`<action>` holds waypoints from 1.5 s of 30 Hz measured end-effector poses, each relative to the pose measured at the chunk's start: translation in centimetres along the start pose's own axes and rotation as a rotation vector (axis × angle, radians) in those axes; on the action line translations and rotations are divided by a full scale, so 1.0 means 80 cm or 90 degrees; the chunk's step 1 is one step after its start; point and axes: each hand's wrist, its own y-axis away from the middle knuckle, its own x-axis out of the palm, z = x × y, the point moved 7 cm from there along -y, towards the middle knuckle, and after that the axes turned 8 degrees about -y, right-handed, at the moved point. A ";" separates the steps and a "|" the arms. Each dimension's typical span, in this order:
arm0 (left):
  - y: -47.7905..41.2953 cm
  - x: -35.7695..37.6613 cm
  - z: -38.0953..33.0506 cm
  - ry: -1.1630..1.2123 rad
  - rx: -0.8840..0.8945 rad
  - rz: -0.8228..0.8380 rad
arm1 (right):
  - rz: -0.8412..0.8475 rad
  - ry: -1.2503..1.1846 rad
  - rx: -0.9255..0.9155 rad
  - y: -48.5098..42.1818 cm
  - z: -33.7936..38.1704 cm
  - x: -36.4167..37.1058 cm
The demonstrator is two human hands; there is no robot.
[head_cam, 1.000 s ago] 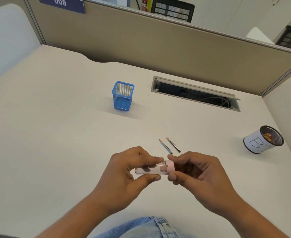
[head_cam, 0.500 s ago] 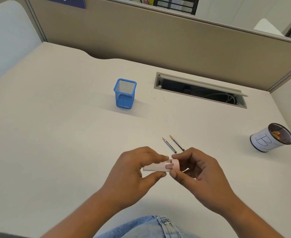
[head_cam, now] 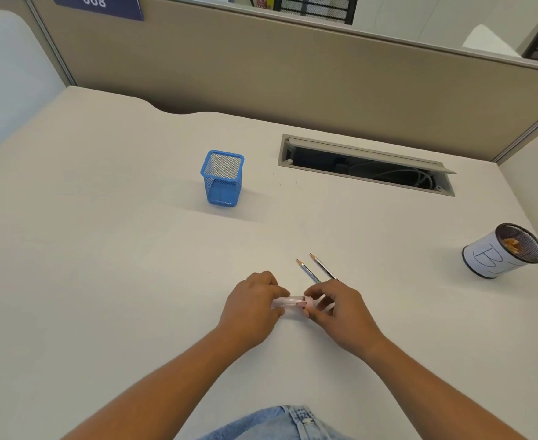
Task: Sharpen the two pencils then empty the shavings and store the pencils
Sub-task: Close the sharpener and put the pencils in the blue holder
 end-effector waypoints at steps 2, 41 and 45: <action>-0.007 0.012 0.004 0.005 -0.010 0.017 | 0.001 0.018 0.000 -0.007 -0.010 0.002; -0.105 -0.016 -0.023 -0.078 0.037 0.015 | -0.134 0.101 0.081 -0.066 -0.014 -0.066; -0.125 -0.006 -0.034 -0.162 0.100 0.060 | -0.096 0.138 0.083 -0.075 -0.018 -0.061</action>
